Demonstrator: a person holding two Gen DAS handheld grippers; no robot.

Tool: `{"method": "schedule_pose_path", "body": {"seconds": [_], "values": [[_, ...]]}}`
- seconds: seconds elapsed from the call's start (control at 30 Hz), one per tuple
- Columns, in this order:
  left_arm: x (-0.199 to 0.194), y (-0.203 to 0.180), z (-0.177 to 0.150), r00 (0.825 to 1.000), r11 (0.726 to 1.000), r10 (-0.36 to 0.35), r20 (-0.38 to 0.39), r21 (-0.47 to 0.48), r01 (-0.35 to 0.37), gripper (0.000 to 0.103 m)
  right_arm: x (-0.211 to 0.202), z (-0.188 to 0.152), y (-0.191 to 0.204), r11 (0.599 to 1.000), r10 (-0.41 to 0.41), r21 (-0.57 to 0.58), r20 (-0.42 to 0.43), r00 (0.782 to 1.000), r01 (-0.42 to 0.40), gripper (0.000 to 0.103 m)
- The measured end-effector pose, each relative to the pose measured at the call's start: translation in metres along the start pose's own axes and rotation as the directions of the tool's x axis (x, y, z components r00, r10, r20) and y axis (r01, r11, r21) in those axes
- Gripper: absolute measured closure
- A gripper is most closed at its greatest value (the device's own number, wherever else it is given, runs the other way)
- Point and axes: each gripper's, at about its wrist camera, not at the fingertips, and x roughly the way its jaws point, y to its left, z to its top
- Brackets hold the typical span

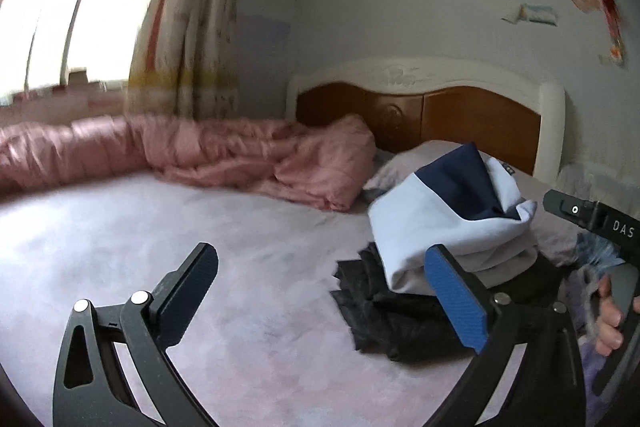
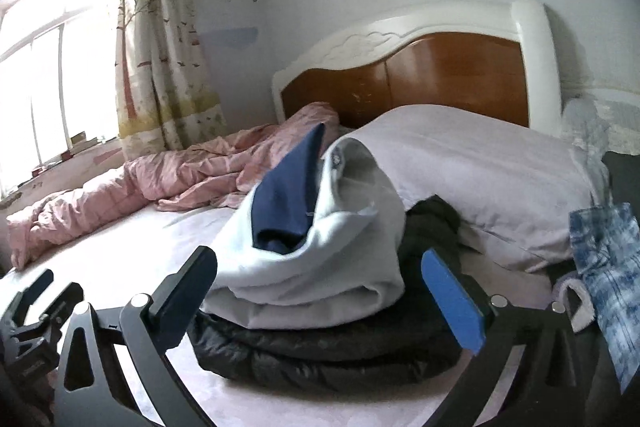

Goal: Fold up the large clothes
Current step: 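Lower the bundle onto the dark clothes pile and open both tools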

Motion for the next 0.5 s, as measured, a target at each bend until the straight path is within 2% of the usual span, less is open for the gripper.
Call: {"method": "schedule_pose_path", "body": {"seconds": [0.07, 0.13, 0.17, 0.2, 0.23, 0.33, 0.37, 0.4, 0.43, 0.47, 0.5], "values": [[0.022, 0.002, 0.005, 0.996, 0.996, -0.067, -0.063, -0.064, 0.063, 0.0, 0.016, 0.016, -0.005, 1.0, -0.012, 0.013, -0.027, 1.0, 0.012, 0.0], [0.053, 0.001, 0.012, 0.98, 0.98, -0.158, -0.124, -0.145, 0.14, 0.0, 0.041, 0.028, -0.012, 0.999, 0.023, 0.03, -0.108, 0.994, -0.02, 0.0], [0.073, 0.0, 0.014, 0.958, 0.962, -0.23, -0.17, -0.188, 0.198, 0.0, 0.059, 0.033, -0.015, 0.997, 0.066, 0.043, -0.178, 0.982, -0.059, 0.0], [0.092, -0.001, 0.016, 0.933, 0.943, -0.292, -0.209, -0.229, 0.243, 0.0, 0.076, 0.035, -0.018, 0.996, 0.076, 0.06, -0.243, 0.967, -0.064, 0.0], [0.113, -0.004, 0.015, 0.902, 0.918, -0.353, -0.248, -0.275, 0.284, 0.0, 0.086, 0.034, -0.021, 0.996, 0.072, 0.07, -0.27, 0.96, -0.055, 0.0], [0.161, -0.014, 0.005, 0.845, 0.893, -0.407, -0.347, -0.344, 0.289, 0.0, 0.113, 0.021, -0.035, 0.988, 0.117, 0.138, -0.328, 0.937, -0.075, 0.001], [0.171, -0.019, 0.0, 0.821, 0.886, -0.427, -0.379, -0.356, 0.296, 0.002, 0.116, 0.017, -0.039, 0.986, 0.123, 0.145, -0.334, 0.934, -0.078, 0.006], [0.179, -0.025, -0.007, 0.79, 0.871, -0.462, -0.403, -0.374, 0.318, 0.013, 0.118, 0.013, -0.041, 0.99, 0.11, 0.123, -0.345, 0.932, -0.072, 0.014], [0.181, -0.03, -0.011, 0.768, 0.845, -0.507, -0.392, -0.399, 0.355, 0.025, 0.118, 0.011, -0.041, 0.995, 0.086, 0.07, -0.353, 0.932, -0.065, 0.031], [0.177, -0.033, -0.013, 0.776, 0.839, -0.513, -0.369, -0.409, 0.36, 0.03, 0.116, 0.009, -0.043, 0.997, 0.076, 0.038, -0.349, 0.934, -0.067, 0.045], [0.171, -0.036, -0.012, 0.788, 0.842, -0.508, -0.349, -0.397, 0.367, 0.038, 0.113, 0.009, -0.049, 0.996, 0.09, 0.046, -0.347, 0.934, -0.079, 0.05]]}}
